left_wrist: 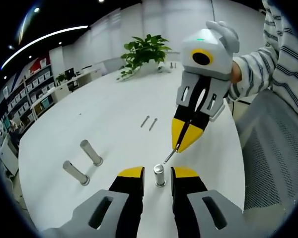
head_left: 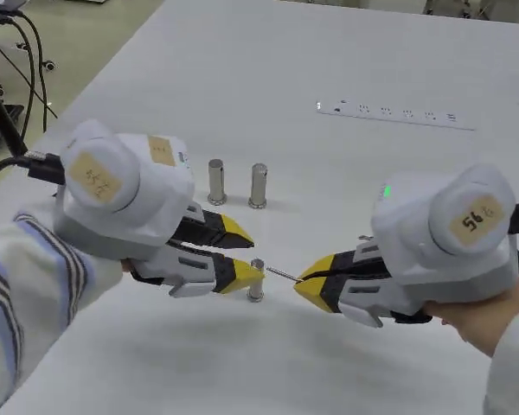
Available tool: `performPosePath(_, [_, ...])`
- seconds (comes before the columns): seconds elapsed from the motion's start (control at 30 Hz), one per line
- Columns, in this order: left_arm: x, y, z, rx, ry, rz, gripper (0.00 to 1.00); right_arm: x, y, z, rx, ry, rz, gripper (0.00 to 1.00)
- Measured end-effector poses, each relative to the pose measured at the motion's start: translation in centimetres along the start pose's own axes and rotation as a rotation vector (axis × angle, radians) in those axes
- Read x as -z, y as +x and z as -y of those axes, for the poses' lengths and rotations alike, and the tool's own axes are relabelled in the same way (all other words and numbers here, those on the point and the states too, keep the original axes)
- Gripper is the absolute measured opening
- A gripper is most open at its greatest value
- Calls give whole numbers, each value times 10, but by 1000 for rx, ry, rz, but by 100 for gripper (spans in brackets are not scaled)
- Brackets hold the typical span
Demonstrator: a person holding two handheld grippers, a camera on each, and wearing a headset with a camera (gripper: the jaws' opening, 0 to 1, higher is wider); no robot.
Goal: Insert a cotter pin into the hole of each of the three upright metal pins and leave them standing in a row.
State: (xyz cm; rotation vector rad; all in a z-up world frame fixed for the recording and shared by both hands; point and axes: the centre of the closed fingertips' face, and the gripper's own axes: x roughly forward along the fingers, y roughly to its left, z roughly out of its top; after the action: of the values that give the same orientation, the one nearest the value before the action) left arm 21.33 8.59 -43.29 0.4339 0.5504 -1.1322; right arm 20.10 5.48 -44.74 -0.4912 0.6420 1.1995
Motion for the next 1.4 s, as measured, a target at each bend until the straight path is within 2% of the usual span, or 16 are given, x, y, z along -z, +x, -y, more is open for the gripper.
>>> performPosePath(0.07, [3, 2, 0, 15, 6, -8, 17, 1, 3, 0, -3, -11, -8, 0])
performPosePath(0.23, [2, 4, 1, 51, 16, 5, 15, 2, 6, 1, -7, -41, -20, 0])
performPosePath(0.33, [3, 6, 2, 77, 19, 1, 8, -2, 7, 2, -9, -39, -10, 0])
performPosePath(0.67, [5, 6, 5, 94, 33, -8, 5, -10, 17, 0, -33, -82, 6, 0])
performPosePath(0.73, [5, 6, 5, 96, 38, -10, 5, -12, 20, 0, -39, -126, 7, 0])
performPosePath(0.77, [4, 7, 5, 96, 38, -11, 5, -15, 21, 1, -35, -188, 13, 0])
performPosePath(0.8, [4, 7, 5, 96, 42, -11, 5, -16, 22, 2, -27, -213, 12, 0])
performPosePath(1.03, [5, 7, 4, 101, 49, -16, 6, -19, 26, -1, -67, -237, 15, 0])
performPosePath(1.2, [4, 8, 3, 96, 48, -15, 6, -19, 27, 1, -67, -272, 7, 0])
performPosePath(1.27, [3, 8, 4, 100, 34, -9, 7, -20, 27, 0, -75, -267, 11, 0])
performPosePath(1.33, [4, 8, 5, 101, 32, -11, 14, -20, 27, -2, -85, -260, 17, 0])
performPosePath(1.4, [6, 7, 5, 96, 39, -19, 20, -19, 27, -2, -85, -257, 16, 5])
